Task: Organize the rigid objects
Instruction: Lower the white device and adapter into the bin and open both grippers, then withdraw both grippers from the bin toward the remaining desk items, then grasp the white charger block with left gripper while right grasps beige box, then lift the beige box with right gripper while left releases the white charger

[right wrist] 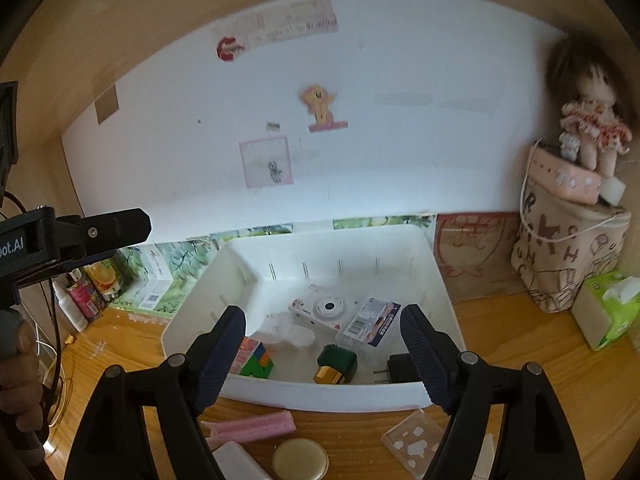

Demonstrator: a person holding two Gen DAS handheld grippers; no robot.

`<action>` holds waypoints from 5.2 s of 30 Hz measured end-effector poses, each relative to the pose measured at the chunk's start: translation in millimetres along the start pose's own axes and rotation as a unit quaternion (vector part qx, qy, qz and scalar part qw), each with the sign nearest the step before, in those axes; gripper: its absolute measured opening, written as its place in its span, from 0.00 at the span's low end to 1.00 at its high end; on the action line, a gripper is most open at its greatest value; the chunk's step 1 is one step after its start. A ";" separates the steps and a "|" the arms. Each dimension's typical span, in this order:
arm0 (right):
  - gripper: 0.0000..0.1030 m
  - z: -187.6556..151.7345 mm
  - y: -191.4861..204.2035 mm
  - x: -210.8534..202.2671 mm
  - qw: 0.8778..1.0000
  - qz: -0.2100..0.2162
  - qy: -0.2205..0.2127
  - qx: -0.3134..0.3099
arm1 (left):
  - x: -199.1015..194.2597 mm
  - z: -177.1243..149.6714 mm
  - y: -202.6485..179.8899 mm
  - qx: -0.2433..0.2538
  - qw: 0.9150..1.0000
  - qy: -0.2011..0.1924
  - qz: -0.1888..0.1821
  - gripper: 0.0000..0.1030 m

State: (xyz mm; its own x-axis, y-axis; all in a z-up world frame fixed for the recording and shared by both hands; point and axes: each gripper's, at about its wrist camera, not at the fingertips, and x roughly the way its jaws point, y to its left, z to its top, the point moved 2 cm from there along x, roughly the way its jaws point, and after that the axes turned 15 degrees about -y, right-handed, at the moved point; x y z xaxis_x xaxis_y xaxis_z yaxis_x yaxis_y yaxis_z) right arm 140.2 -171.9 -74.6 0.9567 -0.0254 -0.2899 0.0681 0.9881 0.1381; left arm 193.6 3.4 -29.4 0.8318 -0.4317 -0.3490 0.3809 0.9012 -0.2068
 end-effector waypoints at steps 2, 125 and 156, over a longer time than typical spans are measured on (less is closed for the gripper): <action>0.78 1.6 2.6 -8.3 1.000 -0.002 -0.004 -0.003 | -6.4 1.2 -0.1 -0.002 1.000 -0.003 -0.001 0.80; 0.42 -125.0 -125.1 16.4 0.937 0.063 0.333 -0.078 | 55.5 -196.7 6.3 -0.337 0.862 0.240 0.293 0.62; 0.42 -128.4 -43.0 -26.8 0.918 0.182 0.334 -0.108 | -83.4 -201.7 39.0 -0.325 0.865 0.196 0.329 0.37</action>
State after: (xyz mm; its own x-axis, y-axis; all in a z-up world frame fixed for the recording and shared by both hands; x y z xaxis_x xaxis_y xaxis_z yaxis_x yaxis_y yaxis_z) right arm 75.3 -194.1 -194.3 0.5123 0.3404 -0.7885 -0.3491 0.9214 0.1709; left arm 57.6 66.7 -192.8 0.5325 0.0722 -0.8433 -0.5365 0.7995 -0.2703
